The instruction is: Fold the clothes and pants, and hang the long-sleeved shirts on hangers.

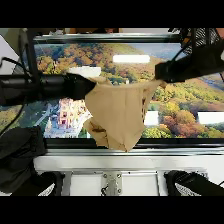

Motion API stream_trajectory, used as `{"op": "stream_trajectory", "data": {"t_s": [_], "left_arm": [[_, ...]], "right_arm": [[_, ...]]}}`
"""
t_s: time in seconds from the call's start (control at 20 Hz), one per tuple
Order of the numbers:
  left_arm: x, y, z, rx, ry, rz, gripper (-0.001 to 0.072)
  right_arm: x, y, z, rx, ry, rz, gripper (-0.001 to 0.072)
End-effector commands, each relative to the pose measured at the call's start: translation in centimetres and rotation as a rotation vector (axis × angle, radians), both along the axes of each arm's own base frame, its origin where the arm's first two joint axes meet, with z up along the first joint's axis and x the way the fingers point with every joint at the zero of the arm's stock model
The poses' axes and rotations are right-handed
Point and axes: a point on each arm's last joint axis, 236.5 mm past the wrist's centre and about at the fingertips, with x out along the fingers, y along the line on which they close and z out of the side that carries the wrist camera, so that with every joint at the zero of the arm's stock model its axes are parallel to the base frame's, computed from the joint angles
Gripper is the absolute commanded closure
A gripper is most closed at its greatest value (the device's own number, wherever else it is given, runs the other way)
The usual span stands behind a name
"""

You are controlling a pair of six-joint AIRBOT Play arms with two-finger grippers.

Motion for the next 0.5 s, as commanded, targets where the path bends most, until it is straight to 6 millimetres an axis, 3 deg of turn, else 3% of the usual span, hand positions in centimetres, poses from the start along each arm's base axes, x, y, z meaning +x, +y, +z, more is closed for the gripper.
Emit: {"op": "stream_trajectory", "data": {"t_s": [0.0, 0.2, 0.25, 0.35, 0.4, 0.45], "left_arm": [[-4.1, -0.3, -7.8, 0.096, 0.171, -0.077, 0.0693], [-8.7, -0.9, -19.8, 0.164, 0.374, -0.084, 0.0693], [-9.5, -1.1, -22.1, 0.178, 0.41, -0.08, 0.0693], [-11.4, -1.4, -25.4, 0.227, 0.474, -0.104, 0.0693], [-12.1, -1.5, -26.4, 0.253, 0.5, -0.124, 0.0693], [-12.6, -1.7, -27.1, 0.272, 0.52, -0.14, 0.0693]], "right_arm": [[-5.0, 0.5, -5.8, -0.047, 0.149, 0.041, 0.0699], [-8.6, 2.0, -18.6, -0.035, 0.315, -0.019, 0.0698], [-9.5, 2.4, -21.4, -0.009, 0.362, -0.046, 0.0697], [-10.8, 3.0, -25.0, 0.029, 0.422, -0.067, 0.0678], [-11.2, 3.0, -25.8, 0.032, 0.432, -0.071, 0.0543], [-11.3, 2.9, -25.9, 0.028, 0.436, -0.071, 0.0282]]}}
